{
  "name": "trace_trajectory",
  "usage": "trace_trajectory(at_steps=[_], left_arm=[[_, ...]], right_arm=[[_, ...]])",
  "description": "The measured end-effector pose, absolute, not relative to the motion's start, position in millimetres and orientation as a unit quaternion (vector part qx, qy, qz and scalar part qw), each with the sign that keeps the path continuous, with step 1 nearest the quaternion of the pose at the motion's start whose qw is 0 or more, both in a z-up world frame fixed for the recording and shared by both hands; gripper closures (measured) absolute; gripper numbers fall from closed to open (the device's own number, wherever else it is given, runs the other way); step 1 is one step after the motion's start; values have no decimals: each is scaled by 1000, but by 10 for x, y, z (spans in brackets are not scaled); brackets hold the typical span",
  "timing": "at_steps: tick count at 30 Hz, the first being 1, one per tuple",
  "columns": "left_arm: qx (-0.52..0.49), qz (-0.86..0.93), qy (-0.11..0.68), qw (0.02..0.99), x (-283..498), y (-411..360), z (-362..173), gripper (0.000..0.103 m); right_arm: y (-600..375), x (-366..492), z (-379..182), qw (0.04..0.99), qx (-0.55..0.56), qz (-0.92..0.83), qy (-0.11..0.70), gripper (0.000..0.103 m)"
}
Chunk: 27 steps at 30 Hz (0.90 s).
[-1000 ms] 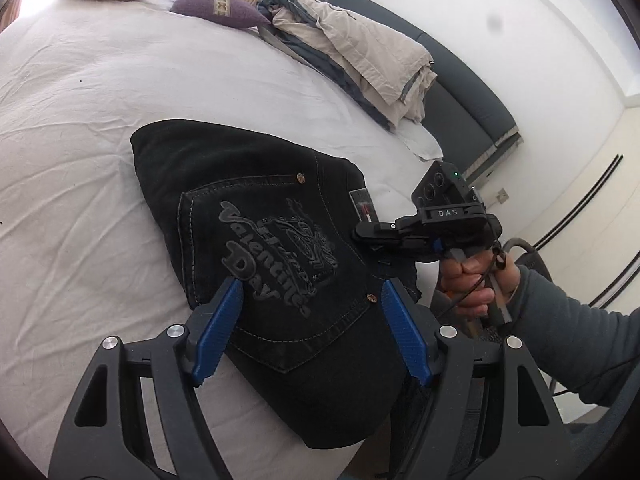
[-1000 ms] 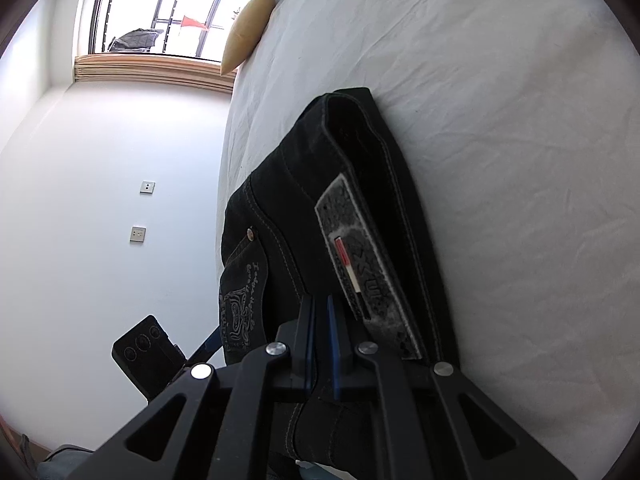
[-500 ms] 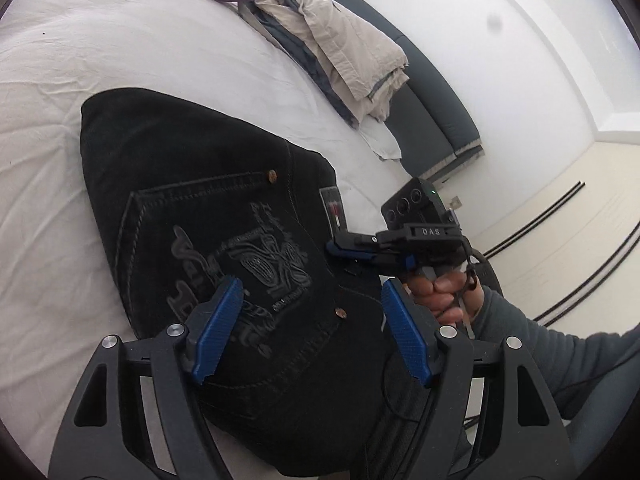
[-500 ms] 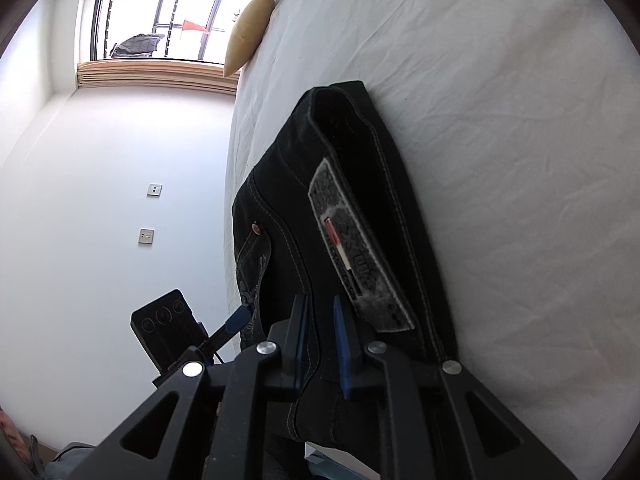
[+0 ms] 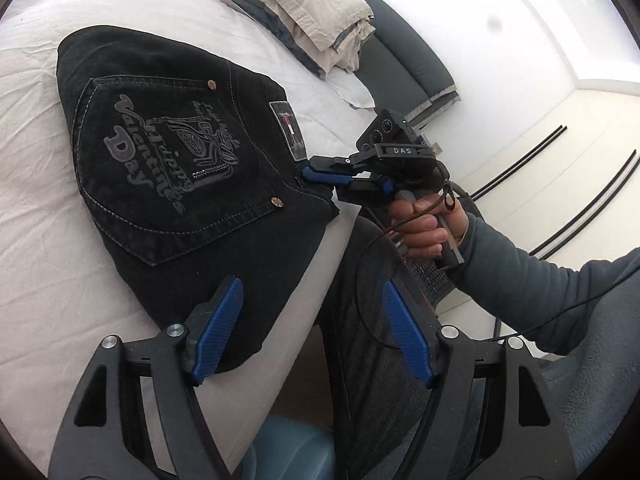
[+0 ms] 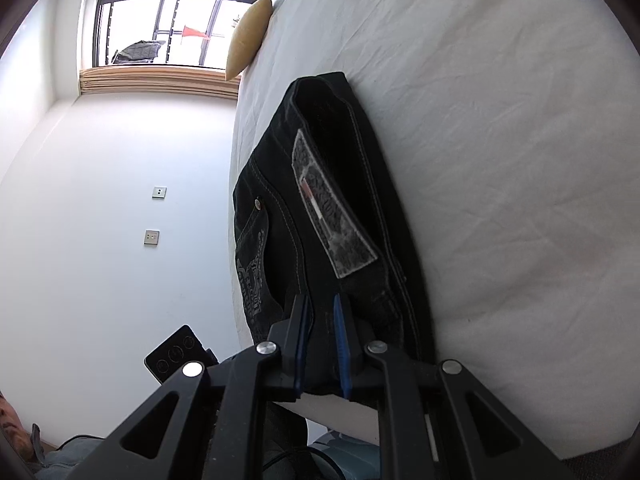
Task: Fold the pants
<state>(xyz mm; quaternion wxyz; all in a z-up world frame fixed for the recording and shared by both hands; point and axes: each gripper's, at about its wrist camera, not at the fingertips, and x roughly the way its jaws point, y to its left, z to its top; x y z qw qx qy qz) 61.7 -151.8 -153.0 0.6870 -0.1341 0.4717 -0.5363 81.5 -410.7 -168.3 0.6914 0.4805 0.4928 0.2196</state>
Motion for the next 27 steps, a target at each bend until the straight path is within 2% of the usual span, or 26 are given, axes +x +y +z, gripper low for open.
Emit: trace_trajectory(at_steps=[2,4,6,12,16,23,24,26,27], left_arm=[[-116,-539,473,687,571,-1526,-1498,32],[-97,-533,466,699,546,-1472,-1402,31],[-103,-517,460,715,613,-1371,-1326,31],[-151,-390,484,768,1165,-1138,-1485,28],[-164,-353,519,761,1455,-1278,-1633,28],[-147,-339,570,734,1728,-1689,-1786,29],[-142,-334,574,734,1757,-1739,-1798,29],[-119,-318,578,742,1781,-1803,-1786,48],[-108,-312,580,744,1794,-1878,-1782,48]], right_arm=[[-4154,744,-1550,707,454,214,498,84],[-4254,689,-1385,729,433,201,491,57],[-4366,699,-1251,749,420,184,479,48],[-4420,1156,-1390,747,409,162,497,48],[-4370,1395,-1633,731,404,167,524,49],[-4195,1577,-1659,727,385,177,540,53],[-4161,1592,-1646,727,381,177,543,55],[-4127,1598,-1626,730,370,172,548,62],[-4108,1595,-1603,733,363,168,550,64]])
